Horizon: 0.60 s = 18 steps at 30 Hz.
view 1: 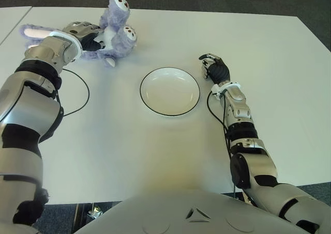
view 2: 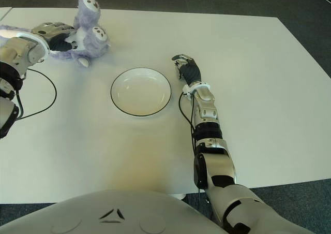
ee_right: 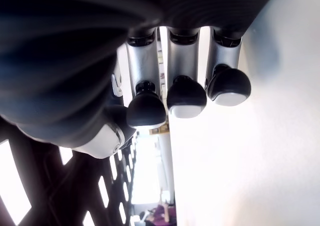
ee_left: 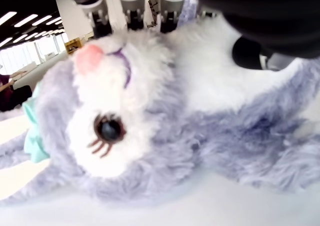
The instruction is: Put the doll into the plate.
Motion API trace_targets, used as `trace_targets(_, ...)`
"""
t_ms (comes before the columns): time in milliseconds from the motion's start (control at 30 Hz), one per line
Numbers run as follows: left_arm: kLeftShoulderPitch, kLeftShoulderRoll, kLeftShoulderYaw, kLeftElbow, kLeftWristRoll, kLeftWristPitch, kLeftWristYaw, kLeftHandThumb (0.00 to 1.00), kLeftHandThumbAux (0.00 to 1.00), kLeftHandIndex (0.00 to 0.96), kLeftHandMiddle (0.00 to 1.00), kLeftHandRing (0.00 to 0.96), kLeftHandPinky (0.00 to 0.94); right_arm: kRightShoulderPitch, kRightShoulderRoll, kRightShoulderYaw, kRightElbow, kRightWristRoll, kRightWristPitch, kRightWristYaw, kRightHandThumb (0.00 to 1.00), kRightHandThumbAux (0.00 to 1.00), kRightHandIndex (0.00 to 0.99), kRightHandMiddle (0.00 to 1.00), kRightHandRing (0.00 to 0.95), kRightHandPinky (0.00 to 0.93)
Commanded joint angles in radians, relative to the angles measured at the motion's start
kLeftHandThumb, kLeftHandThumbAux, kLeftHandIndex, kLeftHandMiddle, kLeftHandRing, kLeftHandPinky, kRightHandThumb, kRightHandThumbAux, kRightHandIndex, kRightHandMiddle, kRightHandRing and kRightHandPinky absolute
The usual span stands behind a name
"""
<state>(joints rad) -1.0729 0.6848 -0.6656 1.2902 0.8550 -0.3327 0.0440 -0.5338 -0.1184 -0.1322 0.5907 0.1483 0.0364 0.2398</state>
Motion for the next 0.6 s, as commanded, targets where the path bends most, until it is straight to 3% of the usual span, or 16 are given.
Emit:
trace_targets(33, 0.072, -0.033, 0.012, 0.031, -0.012, 0.013, 0.046, 0.604, 0.129, 0.000, 0.000, 0.000, 0.000, 0.062, 0.008, 0.013, 0.032, 0.001, 0.077, 0.006, 0.701, 0.722, 0.439, 0.876, 0.870, 0.866)
trace_targets(167, 0.077, -0.038, 0.021, 0.034, -0.020, 0.012, 0.069, 0.581, 0.122, 0.000, 0.000, 0.000, 0.000, 0.062, 0.007, 0.014, 0.028, 0.000, 0.083, 0.008, 0.701, 0.722, 0.439, 0.877, 0.870, 0.865)
trace_targets(267, 0.110, -0.057, 0.044, 0.031, -0.041, 0.011, 0.169, 0.547, 0.101, 0.000, 0.000, 0.000, 0.027, 0.063, 0.003, 0.015, 0.028, 0.001, 0.080, 0.019, 0.701, 0.722, 0.439, 0.876, 0.869, 0.865)
trace_targets(367, 0.124, -0.069, 0.054, 0.029, -0.053, 0.005, 0.198, 0.531, 0.093, 0.000, 0.000, 0.000, 0.048, 0.063, 0.001, 0.015, 0.029, 0.001, 0.078, 0.024, 0.701, 0.722, 0.439, 0.876, 0.869, 0.865)
trace_targets(600, 0.137, -0.099, 0.106, 0.027, -0.128, -0.048, 0.079, 0.562, 0.119, 0.000, 0.000, 0.000, 0.018, 0.064, -0.005, 0.013, 0.033, 0.008, 0.074, 0.045, 0.700, 0.723, 0.439, 0.881, 0.873, 0.868)
